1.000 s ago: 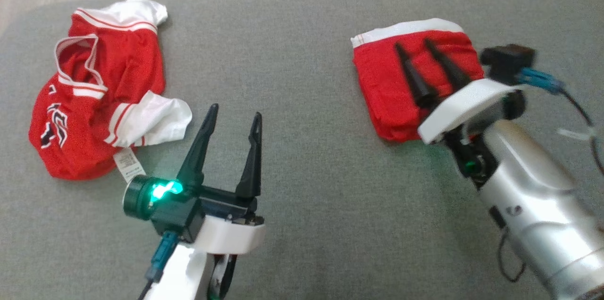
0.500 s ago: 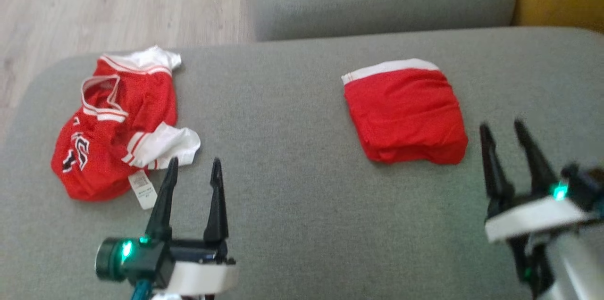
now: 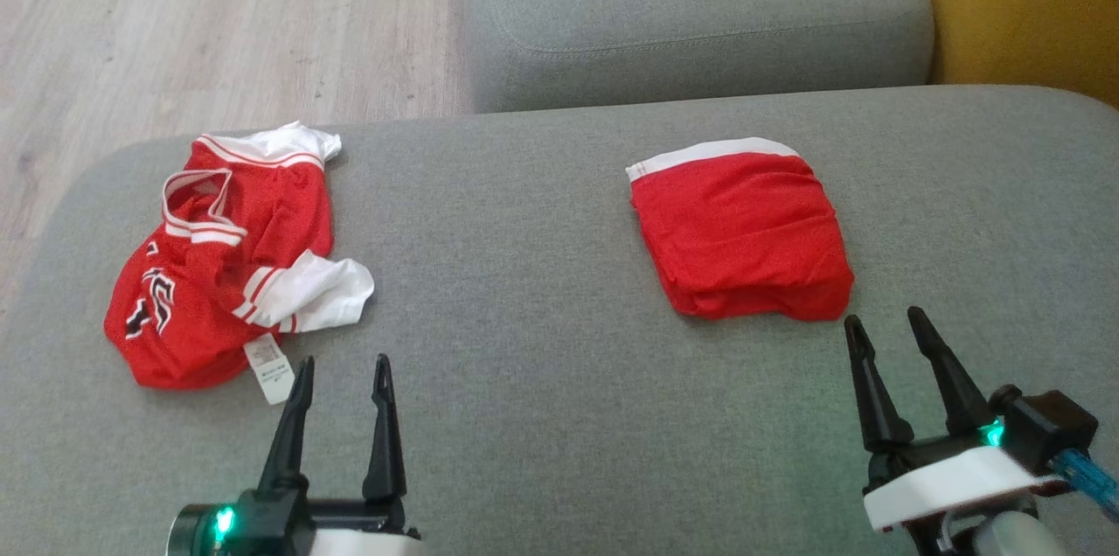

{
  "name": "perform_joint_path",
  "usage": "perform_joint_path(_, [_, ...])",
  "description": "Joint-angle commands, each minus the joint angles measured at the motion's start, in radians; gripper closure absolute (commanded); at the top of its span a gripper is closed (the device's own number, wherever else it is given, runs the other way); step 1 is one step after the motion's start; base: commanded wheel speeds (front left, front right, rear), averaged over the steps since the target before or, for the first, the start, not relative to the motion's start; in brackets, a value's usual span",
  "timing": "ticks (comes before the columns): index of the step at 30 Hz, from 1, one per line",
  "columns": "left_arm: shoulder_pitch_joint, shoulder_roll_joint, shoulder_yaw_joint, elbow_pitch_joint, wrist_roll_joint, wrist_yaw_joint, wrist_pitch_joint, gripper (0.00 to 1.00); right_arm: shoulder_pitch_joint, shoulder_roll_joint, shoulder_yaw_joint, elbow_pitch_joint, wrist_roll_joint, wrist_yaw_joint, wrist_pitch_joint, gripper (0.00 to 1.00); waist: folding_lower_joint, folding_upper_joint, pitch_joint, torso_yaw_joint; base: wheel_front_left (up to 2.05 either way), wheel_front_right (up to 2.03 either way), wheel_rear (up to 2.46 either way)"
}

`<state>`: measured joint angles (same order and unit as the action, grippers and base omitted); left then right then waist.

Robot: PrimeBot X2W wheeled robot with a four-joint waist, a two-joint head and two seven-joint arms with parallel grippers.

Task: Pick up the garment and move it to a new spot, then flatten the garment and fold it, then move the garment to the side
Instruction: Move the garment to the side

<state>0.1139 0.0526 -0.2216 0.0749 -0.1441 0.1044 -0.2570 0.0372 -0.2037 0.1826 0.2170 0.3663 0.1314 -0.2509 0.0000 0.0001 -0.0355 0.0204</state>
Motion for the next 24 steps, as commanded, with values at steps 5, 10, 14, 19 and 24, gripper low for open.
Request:
perform_joint_path(5, [-0.031, -0.002, 0.045, -0.014, 0.003, 0.004, -0.005, 0.0, -0.015, -0.002, 0.02, -0.027, -0.017, -0.001, -0.011, 0.0, 0.0, -0.0001, 0.002, 0.0, 0.0, 0.0, 0.0])
perform_joint_path(10, [-0.031, -0.002, 0.048, -0.01, 0.003, 0.004, -0.005, 0.0, -0.014, 0.003, 0.018, -0.016, -0.024, -0.001, -0.011, 0.0, 0.0, -0.0001, 0.004, -0.002, 0.0, 0.0, 0.0])
perform_joint_path(14, [-0.026, -0.002, 0.052, -0.008, 0.001, 0.006, -0.005, 0.0, -0.017, 0.003, 0.022, -0.011, -0.024, -0.001, -0.011, 0.0, 0.0, -0.0001, 0.002, -0.008, 0.0, 0.0, 0.0])
perform_joint_path(19, [-0.022, -0.002, 0.053, -0.004, 0.003, 0.007, -0.005, 0.0, -0.018, 0.003, 0.024, -0.003, -0.033, -0.001, -0.011, 0.0, 0.0, -0.0001, 0.0, -0.014, 0.0, 0.0, 0.0])
perform_joint_path(24, [-0.023, -0.002, 0.056, -0.002, 0.001, 0.009, -0.005, 0.0, -0.021, 0.003, 0.025, 0.008, -0.046, -0.001, -0.011, 0.0, 0.0, -0.0001, 0.005, -0.017, 0.0, 0.0, 0.0])
